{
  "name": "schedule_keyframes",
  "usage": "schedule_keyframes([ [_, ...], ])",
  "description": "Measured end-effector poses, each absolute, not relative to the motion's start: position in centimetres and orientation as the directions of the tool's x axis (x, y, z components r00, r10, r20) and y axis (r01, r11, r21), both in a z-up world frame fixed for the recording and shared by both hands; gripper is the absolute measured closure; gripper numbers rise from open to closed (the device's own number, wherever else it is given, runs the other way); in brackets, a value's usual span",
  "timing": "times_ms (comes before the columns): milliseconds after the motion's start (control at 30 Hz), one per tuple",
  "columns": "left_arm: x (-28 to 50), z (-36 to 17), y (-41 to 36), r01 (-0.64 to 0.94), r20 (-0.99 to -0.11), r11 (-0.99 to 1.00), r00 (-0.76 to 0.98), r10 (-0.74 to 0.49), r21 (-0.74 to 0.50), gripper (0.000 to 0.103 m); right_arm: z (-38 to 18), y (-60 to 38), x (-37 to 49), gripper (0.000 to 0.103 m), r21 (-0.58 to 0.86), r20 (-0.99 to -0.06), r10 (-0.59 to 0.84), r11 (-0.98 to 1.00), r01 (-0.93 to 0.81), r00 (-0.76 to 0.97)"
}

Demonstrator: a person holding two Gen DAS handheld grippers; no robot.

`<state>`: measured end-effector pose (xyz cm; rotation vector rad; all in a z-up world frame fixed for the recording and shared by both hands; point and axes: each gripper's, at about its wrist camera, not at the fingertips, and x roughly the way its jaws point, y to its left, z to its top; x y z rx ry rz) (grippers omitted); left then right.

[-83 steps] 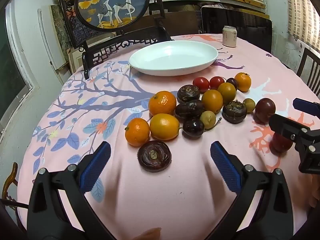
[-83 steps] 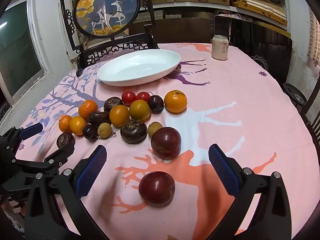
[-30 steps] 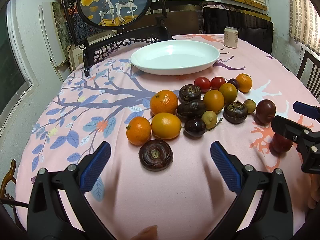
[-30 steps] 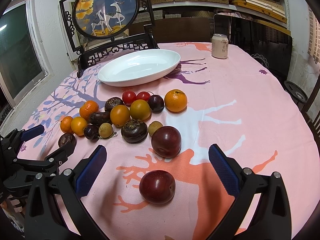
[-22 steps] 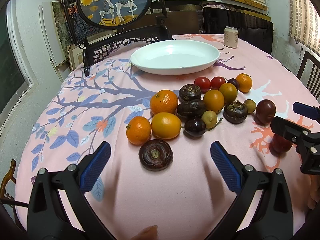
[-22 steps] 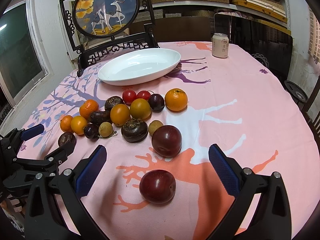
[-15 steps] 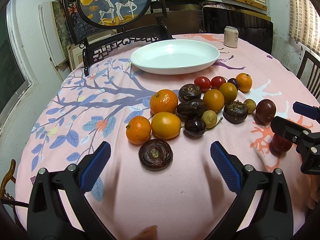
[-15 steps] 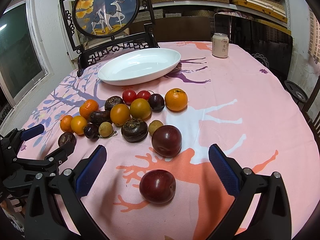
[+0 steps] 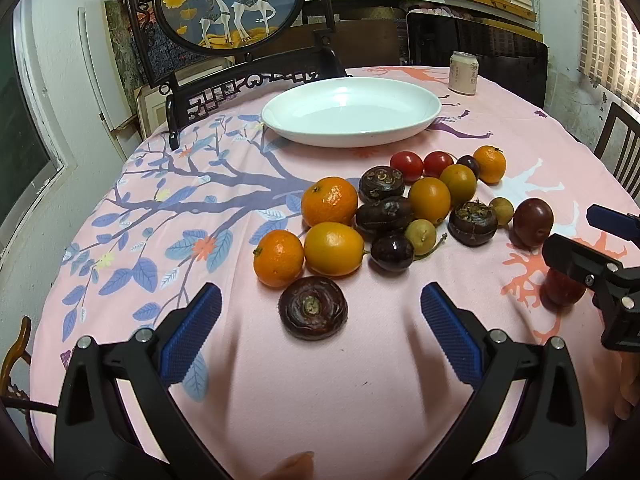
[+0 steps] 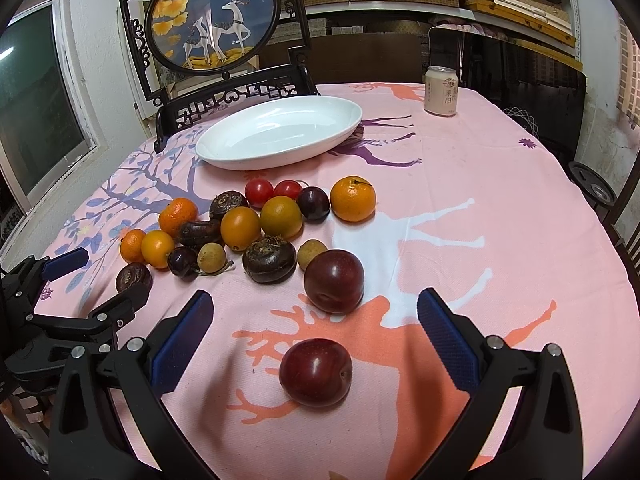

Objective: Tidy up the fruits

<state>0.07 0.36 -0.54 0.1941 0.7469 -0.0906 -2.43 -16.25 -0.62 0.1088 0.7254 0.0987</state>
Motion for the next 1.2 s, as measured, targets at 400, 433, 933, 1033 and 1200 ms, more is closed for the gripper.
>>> schedule_keyframes([
  [400,0.05,-0.74,0.49,0.149,-0.685,0.979,0.729,-0.013,0.140,0.002,-0.91,-16.13,-2.29,0.001,0.129,-0.663,0.127,0.990,-0.054,0.738],
  [433,0.00,-0.83,0.48,0.149,-0.685,0.979,0.728,-0.013,0.140,0.002,-0.91,-16.12,-2.29,0.001,0.130,-0.663,0.128,0.990,-0.055,0.737],
  [933,-0.02,-0.77,0.73,0.145,-0.695,0.980,0.719,-0.011,0.134,0.002,-0.93,-15.77,-2.38,0.001,0.130,-0.665,0.150,0.988,-0.085,0.732],
  [1033,-0.01,-0.85,0.70,0.143,-0.700,0.981,0.714,-0.008,0.135,0.002,-1.01,-15.66,-2.36,0.001,0.126,-0.669,0.153,0.988,-0.091,0.727],
  [1200,0.51,-0.82,1.00,0.136,-0.715,0.983,0.699,-0.007,0.123,0.002,-1.32,-15.60,-2.58,0.001,0.123,-0.687,0.163,0.987,-0.108,0.709],
])
